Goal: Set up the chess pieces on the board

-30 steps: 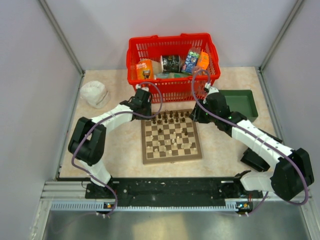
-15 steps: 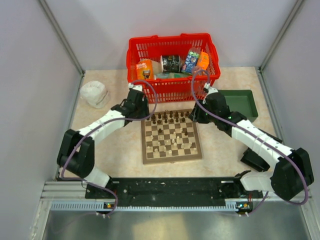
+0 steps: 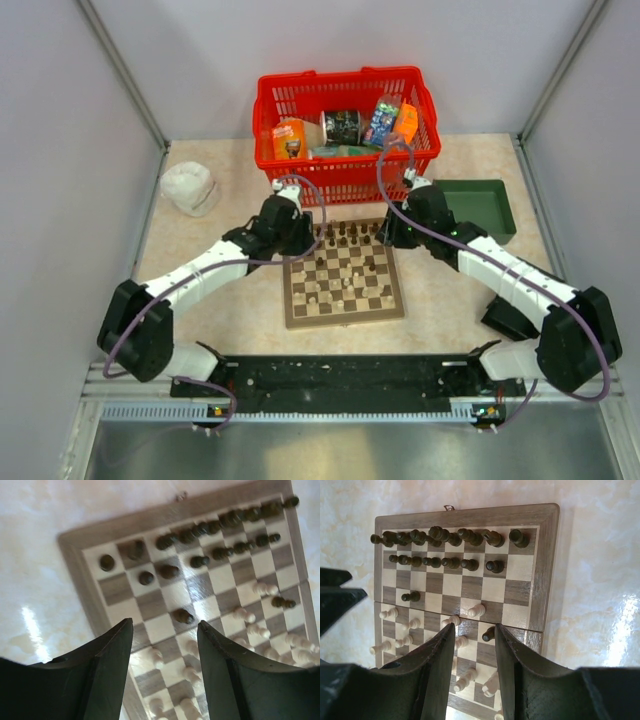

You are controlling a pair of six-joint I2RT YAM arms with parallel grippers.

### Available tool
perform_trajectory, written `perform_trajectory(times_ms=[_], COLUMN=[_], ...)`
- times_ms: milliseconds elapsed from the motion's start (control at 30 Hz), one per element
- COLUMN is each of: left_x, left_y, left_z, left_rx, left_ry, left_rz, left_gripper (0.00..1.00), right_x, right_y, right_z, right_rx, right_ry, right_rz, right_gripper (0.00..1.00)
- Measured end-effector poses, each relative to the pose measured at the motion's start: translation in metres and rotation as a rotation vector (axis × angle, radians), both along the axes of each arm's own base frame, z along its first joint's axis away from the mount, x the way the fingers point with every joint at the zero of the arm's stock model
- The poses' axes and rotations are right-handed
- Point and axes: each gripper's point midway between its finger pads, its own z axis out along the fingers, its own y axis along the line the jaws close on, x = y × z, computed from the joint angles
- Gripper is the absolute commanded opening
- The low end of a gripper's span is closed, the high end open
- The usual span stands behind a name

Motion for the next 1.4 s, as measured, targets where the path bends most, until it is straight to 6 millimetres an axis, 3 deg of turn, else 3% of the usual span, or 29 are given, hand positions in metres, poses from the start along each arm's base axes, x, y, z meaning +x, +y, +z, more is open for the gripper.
perform_trajectory(times_ms=[133,333,567,867,1400], left_x=[-0.020,-0.027,-0.024,-0.013,-0.017], left_y=[-0.023,-0.042,-0.045,-0.049,-0.046], left_z=[-0.011,-0.031,-0.048,-0.053,-0.060], left_rx=[-0.010,0.003,0.044,0.066,0.088], left_ry=[0.040,0.089,0.121,0.124,0.151], left_rz=[-0.063,-0.090,-0.084,-0.069,-0.067], left_gripper=[0.58,0.54,0.51,0.41,0.41], right_x=[0.000,0.000,0.000,-0.001,-0.003], right_y=[0.000,0.000,0.000,-0.001,-0.002], right_z=[0.000,0.000,0.000,-0.001,-0.005], right_rx=[0.000,0.000,0.000,-0.001,-0.007], right_ry=[0.000,0.001,0.001,0.000,0.010], right_rz=[0.000,0.000,0.000,-0.001,-0.001], right_gripper=[0.38,0.38,0.38,0.38,0.38])
